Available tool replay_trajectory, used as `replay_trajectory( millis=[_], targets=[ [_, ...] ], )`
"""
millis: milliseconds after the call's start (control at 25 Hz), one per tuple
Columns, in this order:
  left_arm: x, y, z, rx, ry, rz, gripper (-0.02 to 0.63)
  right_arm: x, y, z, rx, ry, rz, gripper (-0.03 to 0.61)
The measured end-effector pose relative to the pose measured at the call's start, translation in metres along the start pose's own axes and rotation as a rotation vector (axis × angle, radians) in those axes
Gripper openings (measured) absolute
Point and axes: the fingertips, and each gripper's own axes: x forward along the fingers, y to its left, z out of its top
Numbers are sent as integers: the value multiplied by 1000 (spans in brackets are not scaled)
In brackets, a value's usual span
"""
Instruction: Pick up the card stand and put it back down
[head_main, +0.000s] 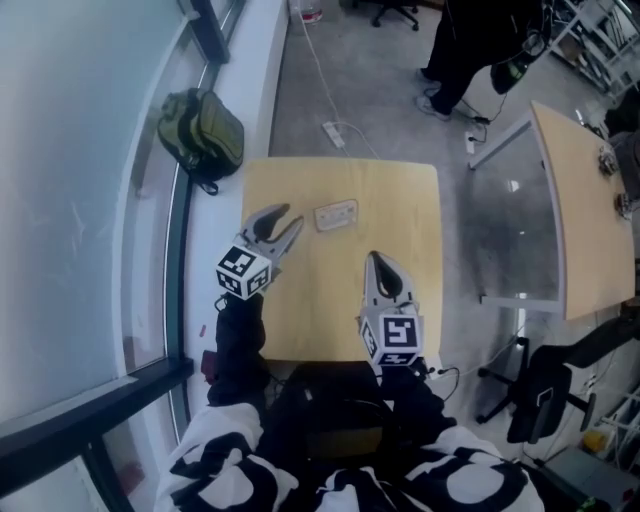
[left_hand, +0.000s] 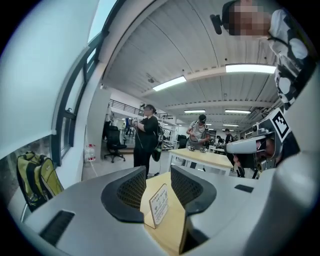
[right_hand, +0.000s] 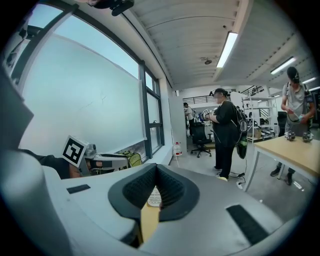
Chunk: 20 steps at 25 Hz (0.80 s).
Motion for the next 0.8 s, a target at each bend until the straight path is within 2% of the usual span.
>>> replay_trajectory(
  millis=[160,320,520,800],
  targets=[
    [-26,-25,20,5,-38,40,149,-16,18,13,-26,-37,26,25],
    [-48,-57,32,-42,-67,83,149,-30,35,22,-55,-72,56,25],
    [-69,-101,49,-64,-99,123,147,-42,49,38,-69,-104,76,25],
    [-101,-132,72,-13,-157,188,128,-67,70,57,-78,-150,108,25]
  ],
)
